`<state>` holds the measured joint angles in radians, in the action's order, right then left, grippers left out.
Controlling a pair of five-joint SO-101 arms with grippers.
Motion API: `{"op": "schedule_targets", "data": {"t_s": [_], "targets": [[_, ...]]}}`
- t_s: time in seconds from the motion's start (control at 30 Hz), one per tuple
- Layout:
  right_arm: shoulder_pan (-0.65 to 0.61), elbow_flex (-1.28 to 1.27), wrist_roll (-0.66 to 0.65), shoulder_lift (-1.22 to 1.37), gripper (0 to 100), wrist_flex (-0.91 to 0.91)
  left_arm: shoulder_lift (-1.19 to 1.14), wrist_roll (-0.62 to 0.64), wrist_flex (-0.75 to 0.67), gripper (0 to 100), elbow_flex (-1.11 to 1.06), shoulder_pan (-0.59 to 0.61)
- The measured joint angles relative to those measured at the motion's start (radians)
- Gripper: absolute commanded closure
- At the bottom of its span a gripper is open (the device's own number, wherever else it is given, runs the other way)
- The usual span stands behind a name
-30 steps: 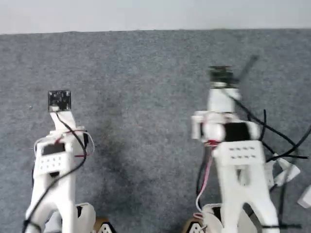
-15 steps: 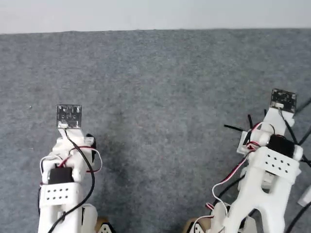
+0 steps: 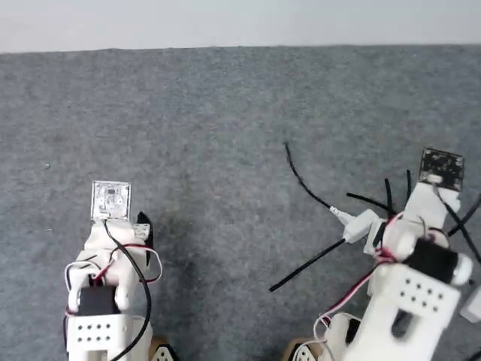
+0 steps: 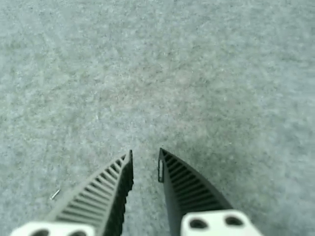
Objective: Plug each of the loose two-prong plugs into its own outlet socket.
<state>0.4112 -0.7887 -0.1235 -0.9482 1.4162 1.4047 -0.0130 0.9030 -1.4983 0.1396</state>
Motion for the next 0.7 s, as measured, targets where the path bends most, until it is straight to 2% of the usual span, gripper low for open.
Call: {"op": "schedule_targets", "data": {"t_s": [0.13, 0.3, 0.47, 0.6, 0.7], "targets": [[-0.04, -0.106, -0.032, -0.167, 93.5, -0.058, 0.095, 0.0, 0.041, 92, -0.029, -0.009], [-0.06, -0.361, -0.04, -0.445, 84.2, -0.163, 0.239, 0.0, 0.115, 92, -0.08, -0.025], [-0.178, -0.644, -0.04, -0.718, 74.5, -0.186, 0.391, 0.0, 0.187, 92, -0.124, -0.029], [-0.301, -0.87, -0.04, -0.847, 73.2, -0.189, 0.397, 0.0, 0.189, 92, -0.178, -0.031], [-0.35, -0.873, -0.046, -0.845, 73.2, -0.18, 0.397, 0.0, 0.184, 92, -0.198, -0.031]]}}
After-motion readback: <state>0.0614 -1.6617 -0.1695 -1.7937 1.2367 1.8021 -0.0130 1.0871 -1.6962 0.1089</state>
